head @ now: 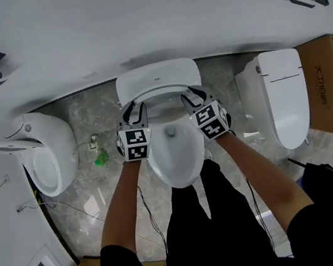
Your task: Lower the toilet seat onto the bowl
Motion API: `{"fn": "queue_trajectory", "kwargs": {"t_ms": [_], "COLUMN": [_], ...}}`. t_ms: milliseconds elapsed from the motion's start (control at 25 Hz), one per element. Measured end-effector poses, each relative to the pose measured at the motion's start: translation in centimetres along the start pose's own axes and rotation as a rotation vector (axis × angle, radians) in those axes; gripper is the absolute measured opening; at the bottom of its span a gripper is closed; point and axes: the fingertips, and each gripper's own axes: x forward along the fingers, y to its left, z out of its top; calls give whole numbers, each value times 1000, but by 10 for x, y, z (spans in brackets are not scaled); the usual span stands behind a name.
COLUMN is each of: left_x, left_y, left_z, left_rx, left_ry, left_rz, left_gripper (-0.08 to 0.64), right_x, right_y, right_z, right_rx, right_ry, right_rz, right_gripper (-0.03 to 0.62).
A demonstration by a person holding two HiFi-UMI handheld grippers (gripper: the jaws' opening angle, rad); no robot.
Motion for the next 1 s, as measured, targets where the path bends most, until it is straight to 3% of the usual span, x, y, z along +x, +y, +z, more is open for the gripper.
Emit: {"fn": "queue_trajectory", "kwargs": {"t_ms": [160,480,880,1000], "left_x": [0,-11,-51,-66], "left_y": [3,-6,-33,-47], "left_z": [2,-1,-18,-28], "left_rx": [8,21,83,62], "left_ry": [-6,-13,72,94], "left_rz": [15,47,57,63], "left_gripper": [117,91,84,84], "right_x": [5,-7,-45,-61], "right_y": [-6,1,28,39], "right_z": [-2,-4,-26,-37], "right_rx": [-28,-57,-40,-56], "right_ry": [9,-7,-20,-32], "right_rz": [7,27,67,78], "right_gripper": [98,81,85,86]}}
